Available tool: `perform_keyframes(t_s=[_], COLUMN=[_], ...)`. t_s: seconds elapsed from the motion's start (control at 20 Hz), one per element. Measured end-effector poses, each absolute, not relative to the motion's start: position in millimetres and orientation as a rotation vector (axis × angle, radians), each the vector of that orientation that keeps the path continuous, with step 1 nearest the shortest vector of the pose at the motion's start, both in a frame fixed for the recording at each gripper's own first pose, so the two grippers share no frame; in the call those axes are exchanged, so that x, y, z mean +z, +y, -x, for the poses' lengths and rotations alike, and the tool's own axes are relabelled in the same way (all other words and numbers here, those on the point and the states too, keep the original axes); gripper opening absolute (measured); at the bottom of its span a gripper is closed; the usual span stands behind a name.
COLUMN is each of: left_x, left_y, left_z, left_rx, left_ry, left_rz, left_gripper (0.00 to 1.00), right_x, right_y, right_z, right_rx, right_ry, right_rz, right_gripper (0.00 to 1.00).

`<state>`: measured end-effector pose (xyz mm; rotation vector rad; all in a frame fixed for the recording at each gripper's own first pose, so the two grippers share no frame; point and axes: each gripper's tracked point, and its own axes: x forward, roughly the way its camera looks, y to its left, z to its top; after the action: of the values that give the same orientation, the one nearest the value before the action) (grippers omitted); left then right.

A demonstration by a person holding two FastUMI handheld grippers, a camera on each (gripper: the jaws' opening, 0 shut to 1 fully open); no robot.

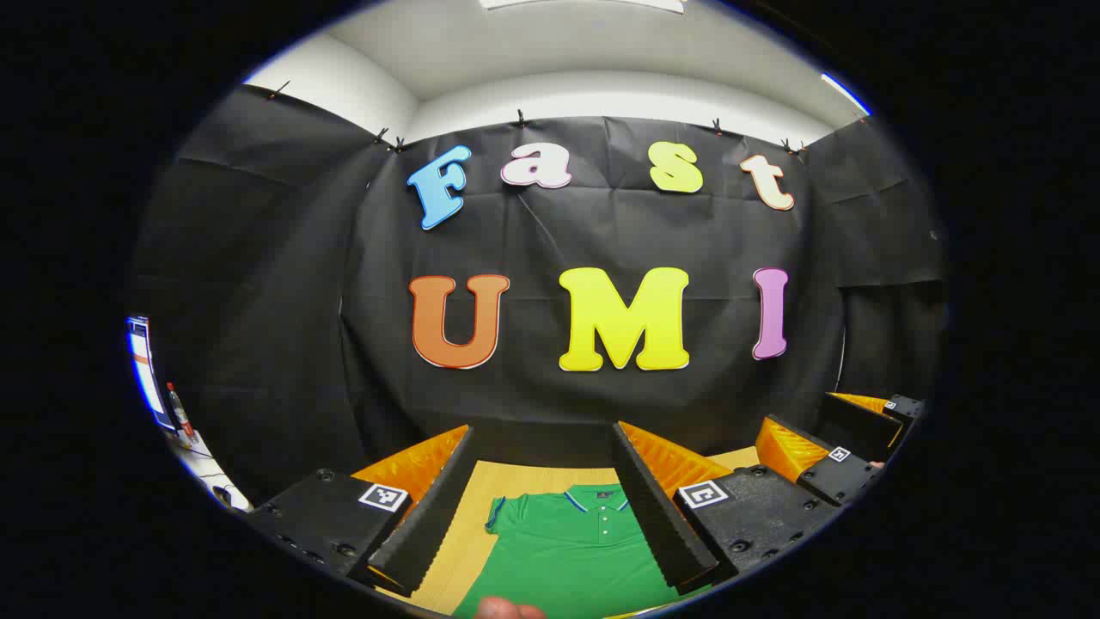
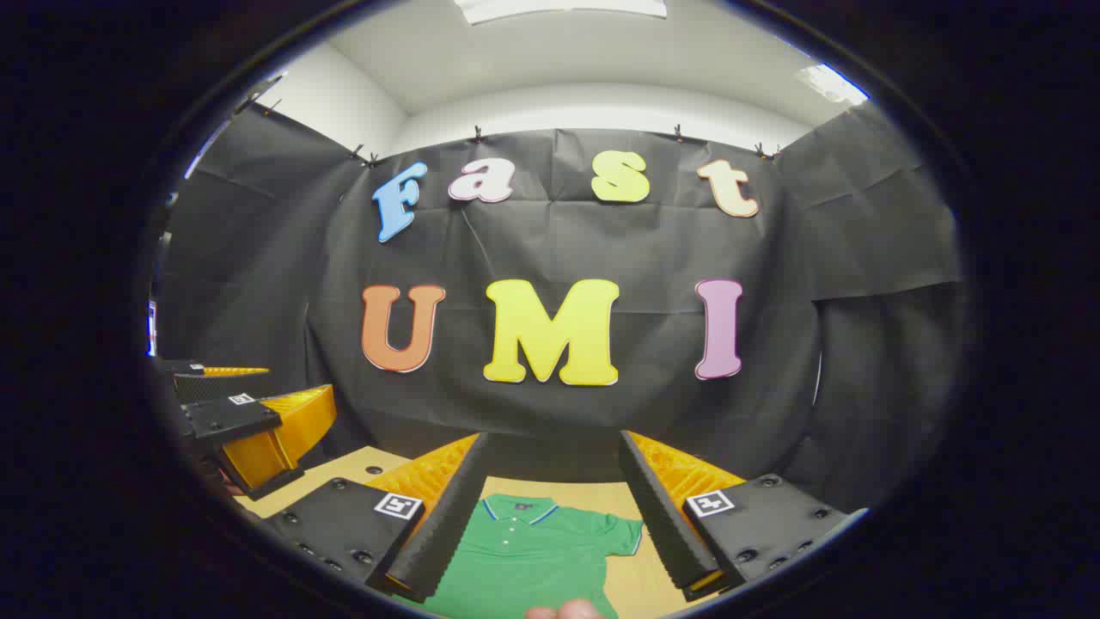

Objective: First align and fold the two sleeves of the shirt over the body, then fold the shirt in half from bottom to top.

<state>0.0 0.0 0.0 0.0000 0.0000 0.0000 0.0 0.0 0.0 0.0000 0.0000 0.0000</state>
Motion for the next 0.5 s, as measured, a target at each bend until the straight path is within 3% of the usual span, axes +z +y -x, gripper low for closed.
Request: perform_keyframes(t_s=[0.5], left_x=[-1], left_y=[-1], left_z=[-15], left_rx=[0.004], left_ry=[-0.021], left_rz=[-0.038], left_gripper=[0.98], right_x=[-1], right_y=[-17], right_z=[-8], right_rx=[-0.023], right_ry=[0.006], right_rz=[-0.007], right_gripper=[0.92])
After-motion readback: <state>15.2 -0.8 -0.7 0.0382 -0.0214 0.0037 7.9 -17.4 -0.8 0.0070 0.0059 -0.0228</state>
